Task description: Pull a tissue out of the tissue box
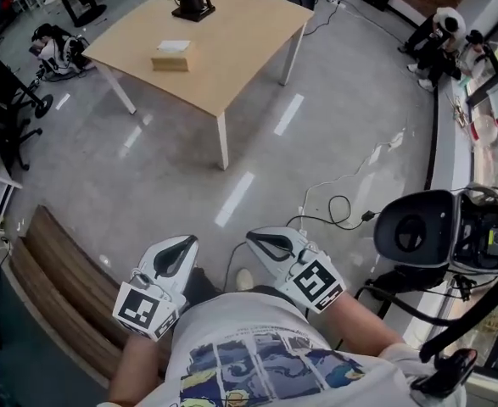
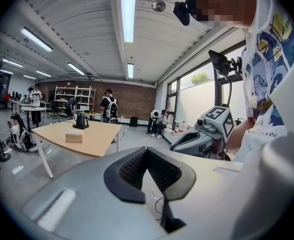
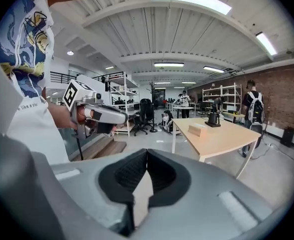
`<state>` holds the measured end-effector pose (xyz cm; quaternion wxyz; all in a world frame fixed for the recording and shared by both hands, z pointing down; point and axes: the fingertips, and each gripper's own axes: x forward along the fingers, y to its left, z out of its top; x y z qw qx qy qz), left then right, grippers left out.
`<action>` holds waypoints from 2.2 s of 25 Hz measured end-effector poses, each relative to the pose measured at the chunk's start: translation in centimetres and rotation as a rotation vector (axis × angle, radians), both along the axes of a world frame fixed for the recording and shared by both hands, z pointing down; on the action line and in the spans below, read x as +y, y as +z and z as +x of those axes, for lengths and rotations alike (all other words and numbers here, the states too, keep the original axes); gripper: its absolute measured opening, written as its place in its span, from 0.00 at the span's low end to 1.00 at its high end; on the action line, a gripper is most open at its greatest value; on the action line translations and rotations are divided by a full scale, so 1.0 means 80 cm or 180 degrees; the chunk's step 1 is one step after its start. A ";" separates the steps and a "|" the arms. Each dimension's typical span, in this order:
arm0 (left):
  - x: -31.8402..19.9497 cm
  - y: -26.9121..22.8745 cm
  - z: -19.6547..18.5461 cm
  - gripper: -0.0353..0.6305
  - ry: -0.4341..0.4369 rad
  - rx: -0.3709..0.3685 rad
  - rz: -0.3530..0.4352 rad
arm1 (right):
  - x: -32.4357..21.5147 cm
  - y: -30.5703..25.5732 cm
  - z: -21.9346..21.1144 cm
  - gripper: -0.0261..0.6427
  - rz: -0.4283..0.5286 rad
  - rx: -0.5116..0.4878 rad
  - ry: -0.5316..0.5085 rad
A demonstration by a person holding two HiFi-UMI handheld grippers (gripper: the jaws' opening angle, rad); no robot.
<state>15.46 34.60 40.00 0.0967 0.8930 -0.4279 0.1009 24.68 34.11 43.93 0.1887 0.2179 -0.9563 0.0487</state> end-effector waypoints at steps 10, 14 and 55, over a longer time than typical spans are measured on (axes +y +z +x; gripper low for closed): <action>-0.069 0.003 -0.106 0.06 0.0048 0.0135 0.0010 | -0.069 -0.011 -0.111 0.05 -0.0003 0.0121 0.0088; -0.107 -0.009 -0.166 0.06 0.0149 0.0159 0.0051 | -0.102 -0.024 -0.172 0.06 -0.0009 0.0114 0.0154; -0.419 -0.002 -0.233 0.06 0.0216 -0.0049 -0.0017 | -0.418 -0.002 -0.271 0.06 -0.0130 0.0013 -0.0185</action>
